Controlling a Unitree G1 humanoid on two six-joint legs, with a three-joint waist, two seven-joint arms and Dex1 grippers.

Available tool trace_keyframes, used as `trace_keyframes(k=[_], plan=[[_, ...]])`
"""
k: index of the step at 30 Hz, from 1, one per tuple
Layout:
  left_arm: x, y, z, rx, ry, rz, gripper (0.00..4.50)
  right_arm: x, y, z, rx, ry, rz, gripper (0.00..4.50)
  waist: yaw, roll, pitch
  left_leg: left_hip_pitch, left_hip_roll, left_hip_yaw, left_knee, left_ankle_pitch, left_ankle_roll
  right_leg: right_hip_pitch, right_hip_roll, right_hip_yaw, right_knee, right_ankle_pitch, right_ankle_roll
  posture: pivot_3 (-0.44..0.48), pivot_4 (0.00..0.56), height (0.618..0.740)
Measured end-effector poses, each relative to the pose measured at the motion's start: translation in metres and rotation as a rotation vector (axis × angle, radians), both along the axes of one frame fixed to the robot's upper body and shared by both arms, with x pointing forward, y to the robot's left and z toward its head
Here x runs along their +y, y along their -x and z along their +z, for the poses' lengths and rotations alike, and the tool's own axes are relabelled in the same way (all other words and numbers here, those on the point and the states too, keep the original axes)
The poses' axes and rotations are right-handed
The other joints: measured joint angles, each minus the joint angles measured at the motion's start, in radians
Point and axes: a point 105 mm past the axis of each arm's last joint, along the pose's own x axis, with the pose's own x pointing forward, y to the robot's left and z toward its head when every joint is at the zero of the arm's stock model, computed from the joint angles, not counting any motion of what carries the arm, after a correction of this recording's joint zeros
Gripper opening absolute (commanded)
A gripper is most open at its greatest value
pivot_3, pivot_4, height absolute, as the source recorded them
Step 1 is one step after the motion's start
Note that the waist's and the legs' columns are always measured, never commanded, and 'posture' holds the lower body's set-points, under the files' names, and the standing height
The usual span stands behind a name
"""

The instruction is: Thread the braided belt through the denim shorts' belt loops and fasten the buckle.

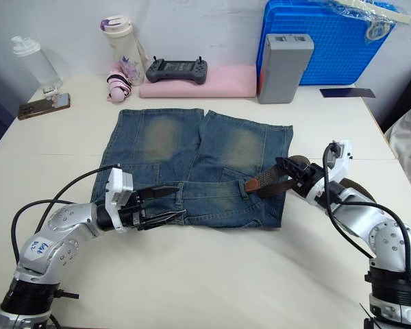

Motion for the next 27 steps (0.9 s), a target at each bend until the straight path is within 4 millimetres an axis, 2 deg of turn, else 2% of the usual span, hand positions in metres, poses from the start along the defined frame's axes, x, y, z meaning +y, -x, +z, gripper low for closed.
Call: trace_keyframes(k=[6,17,27], plan=[[-0.001,0.000,0.000,-0.001,-0.005,0.007,3.53,0.008,0.004,0.009,-0.049,0.072,0.011,0.00,0.001,0.000,0.000,0.000,0.000,0.000,0.000,0.000,0.000,0.000,0.000,0.000,0.000,0.000,0.000,0.000,0.150,0.725],[-0.001,-0.001,0.000,-0.002,-0.016,0.016,3.53,0.005,0.003,-0.007,-0.035,0.156,-0.026,0.00,0.000,0.000,0.000,0.000,0.000,0.000,0.000,0.000,0.000,0.000,0.000,0.000,0.000,0.000,0.000,0.000,0.150,0.725],[-0.003,-0.004,0.008,-0.042,-0.032,0.001,3.53,0.040,-0.001,-0.037,0.027,0.110,0.008,0.00,-0.001,0.000,0.000,0.000,0.000,0.000,0.000,0.000,-0.001,0.000,0.000,0.000,0.000,0.000,0.000,0.000,0.150,0.725]])
